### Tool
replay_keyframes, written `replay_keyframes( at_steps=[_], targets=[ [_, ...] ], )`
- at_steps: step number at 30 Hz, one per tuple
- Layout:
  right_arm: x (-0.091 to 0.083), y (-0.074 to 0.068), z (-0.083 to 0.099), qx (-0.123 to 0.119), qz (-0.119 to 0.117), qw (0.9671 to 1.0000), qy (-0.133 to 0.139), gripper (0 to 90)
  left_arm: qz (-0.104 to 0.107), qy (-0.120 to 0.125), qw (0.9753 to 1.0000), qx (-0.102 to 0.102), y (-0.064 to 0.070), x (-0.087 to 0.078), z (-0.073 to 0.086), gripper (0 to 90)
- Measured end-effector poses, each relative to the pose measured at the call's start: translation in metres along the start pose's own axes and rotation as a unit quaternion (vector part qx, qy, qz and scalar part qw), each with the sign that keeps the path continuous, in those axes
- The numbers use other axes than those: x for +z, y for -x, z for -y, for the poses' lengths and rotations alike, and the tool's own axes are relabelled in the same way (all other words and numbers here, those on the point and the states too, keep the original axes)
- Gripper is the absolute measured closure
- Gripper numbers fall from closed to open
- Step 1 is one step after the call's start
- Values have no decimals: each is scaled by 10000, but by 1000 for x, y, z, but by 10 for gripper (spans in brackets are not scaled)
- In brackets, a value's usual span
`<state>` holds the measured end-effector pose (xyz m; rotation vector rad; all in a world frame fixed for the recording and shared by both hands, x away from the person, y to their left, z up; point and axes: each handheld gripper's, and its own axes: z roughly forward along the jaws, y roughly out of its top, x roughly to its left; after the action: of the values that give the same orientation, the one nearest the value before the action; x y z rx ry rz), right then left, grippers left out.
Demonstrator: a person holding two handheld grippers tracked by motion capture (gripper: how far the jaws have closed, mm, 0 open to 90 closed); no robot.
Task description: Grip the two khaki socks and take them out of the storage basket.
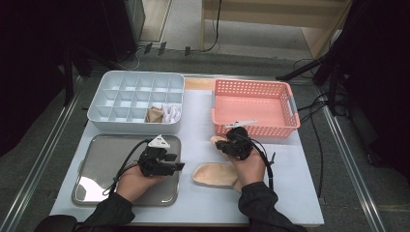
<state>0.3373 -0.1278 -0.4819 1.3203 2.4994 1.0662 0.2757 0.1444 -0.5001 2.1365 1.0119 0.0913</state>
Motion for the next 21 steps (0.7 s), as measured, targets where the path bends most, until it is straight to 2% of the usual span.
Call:
replay_keyframes(
  at_steps=[13, 18, 21],
  targets=[
    [25, -22, -10, -157, -342, 9993, -83, 866, -68, 43, 9999, -104, -4, -5, 4, 520],
    [32, -23, -11, -250, -356, 9989, -160, 811, -101, 15, 9999, -97, -4, -6, 6, 519],
    [27, -20, -11, -240, -377, 9989, -119, 787, -108, 37, 9999, -129, -5, -7, 7, 519]
  ],
)
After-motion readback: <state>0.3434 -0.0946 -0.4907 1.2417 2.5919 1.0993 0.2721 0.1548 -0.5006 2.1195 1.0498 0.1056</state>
